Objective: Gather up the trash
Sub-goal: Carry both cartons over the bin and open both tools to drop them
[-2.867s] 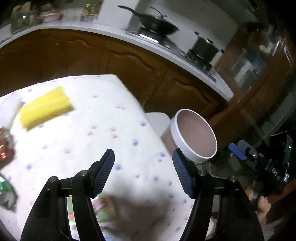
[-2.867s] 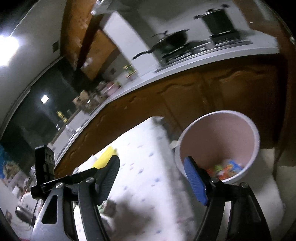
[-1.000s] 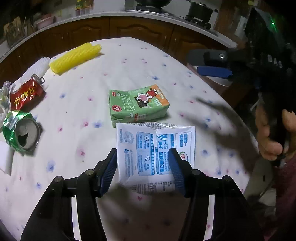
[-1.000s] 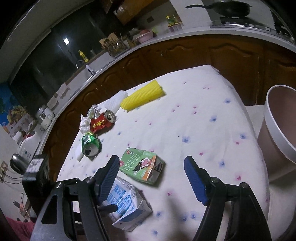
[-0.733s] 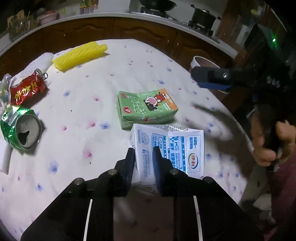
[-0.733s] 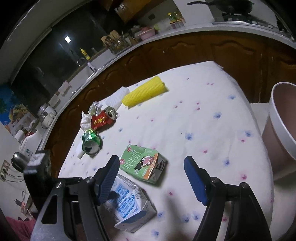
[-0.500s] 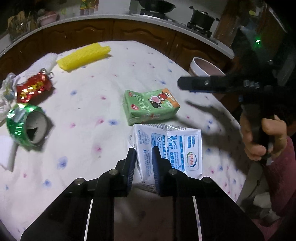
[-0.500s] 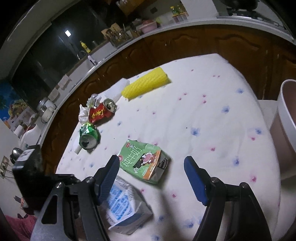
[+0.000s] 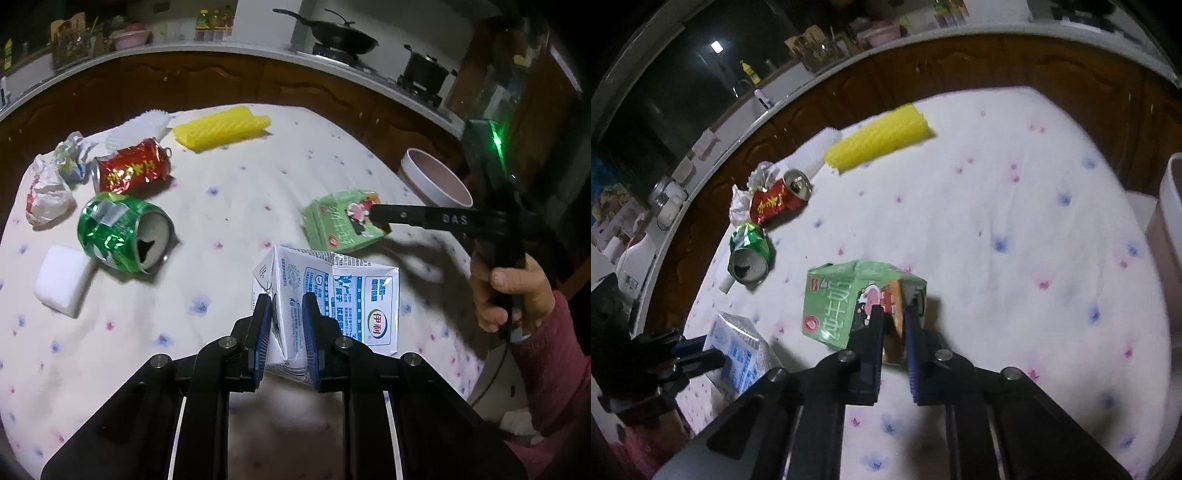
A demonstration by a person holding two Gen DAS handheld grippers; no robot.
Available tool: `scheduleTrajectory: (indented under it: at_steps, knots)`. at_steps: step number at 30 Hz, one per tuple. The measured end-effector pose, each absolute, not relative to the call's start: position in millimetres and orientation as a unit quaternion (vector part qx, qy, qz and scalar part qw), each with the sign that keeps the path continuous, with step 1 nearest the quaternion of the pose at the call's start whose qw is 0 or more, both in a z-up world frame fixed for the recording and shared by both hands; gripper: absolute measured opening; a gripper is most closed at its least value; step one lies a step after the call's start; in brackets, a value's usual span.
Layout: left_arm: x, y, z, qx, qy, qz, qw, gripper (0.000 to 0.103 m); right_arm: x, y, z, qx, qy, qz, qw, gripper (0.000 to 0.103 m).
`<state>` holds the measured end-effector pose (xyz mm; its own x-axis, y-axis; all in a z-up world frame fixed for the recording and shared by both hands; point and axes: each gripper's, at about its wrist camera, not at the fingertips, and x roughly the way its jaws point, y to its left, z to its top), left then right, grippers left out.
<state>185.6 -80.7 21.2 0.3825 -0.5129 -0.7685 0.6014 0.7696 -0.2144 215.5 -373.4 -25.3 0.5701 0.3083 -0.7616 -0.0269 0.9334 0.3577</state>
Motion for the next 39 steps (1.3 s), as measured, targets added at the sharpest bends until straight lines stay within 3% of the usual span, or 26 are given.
scheduleTrajectory:
  at_steps: [20, 39]
  knots:
    - [203, -156, 62, 0.042, 0.401, -0.375, 0.835, 0.016, 153, -474, 24, 0.224, 0.371, 0.019, 0.901, 0.010]
    - [239, -349, 98, 0.063, 0.372, -0.440, 0.815, 0.016, 84, -624, 48, 0.274, 0.299, -0.122, 0.906, 0.006]
